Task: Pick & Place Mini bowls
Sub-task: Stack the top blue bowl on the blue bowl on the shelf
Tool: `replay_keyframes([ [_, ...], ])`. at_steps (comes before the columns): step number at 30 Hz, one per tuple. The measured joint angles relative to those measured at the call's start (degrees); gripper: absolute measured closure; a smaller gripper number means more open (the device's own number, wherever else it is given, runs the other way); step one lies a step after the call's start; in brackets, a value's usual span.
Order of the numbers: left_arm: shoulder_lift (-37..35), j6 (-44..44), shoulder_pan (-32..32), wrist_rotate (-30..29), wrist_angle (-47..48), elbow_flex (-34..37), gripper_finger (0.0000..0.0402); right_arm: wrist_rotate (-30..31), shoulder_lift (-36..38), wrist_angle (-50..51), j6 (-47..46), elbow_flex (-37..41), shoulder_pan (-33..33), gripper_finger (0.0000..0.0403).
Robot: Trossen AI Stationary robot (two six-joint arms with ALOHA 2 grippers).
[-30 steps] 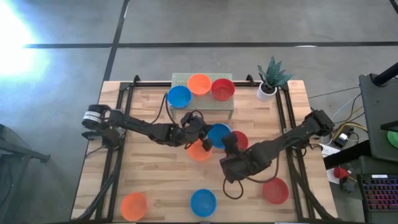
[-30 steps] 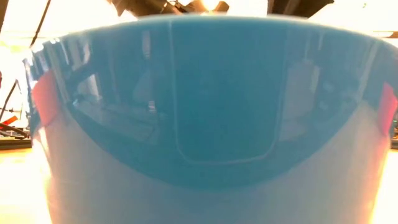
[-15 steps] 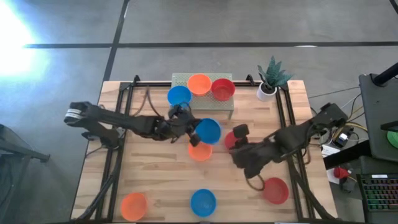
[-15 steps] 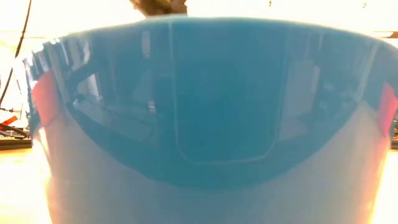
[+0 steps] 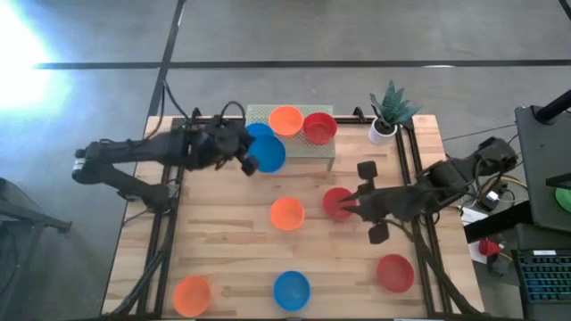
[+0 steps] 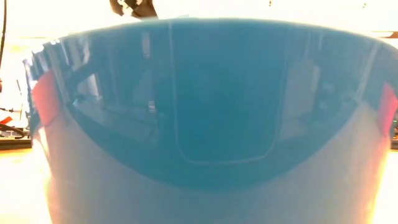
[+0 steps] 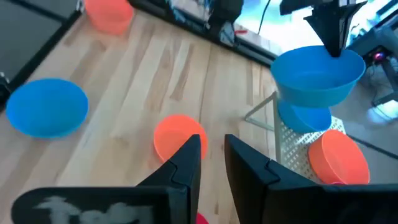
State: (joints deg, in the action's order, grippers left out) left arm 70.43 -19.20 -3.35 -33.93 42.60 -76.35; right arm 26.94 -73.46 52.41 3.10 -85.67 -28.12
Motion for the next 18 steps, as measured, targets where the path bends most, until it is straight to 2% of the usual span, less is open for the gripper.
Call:
replay_keyframes([
  [4,1.0,1.8,-5.1,3.1,5.6,-3.6,0.0401,-0.1,4.0,-3.9,-0.1,5.0,0.0,0.0333],
  [14,1.6,5.8,-19.0,17.5,7.0,-4.1,0.0401,-0.1,12.0,-8.1,-3.4,12.8,0.0,0.0335],
  [18,2.4,7.3,-22.5,19.1,7.5,-4.0,0.0401,0.0,14.0,-8.8,-3.4,14.4,0.0,0.0338],
])
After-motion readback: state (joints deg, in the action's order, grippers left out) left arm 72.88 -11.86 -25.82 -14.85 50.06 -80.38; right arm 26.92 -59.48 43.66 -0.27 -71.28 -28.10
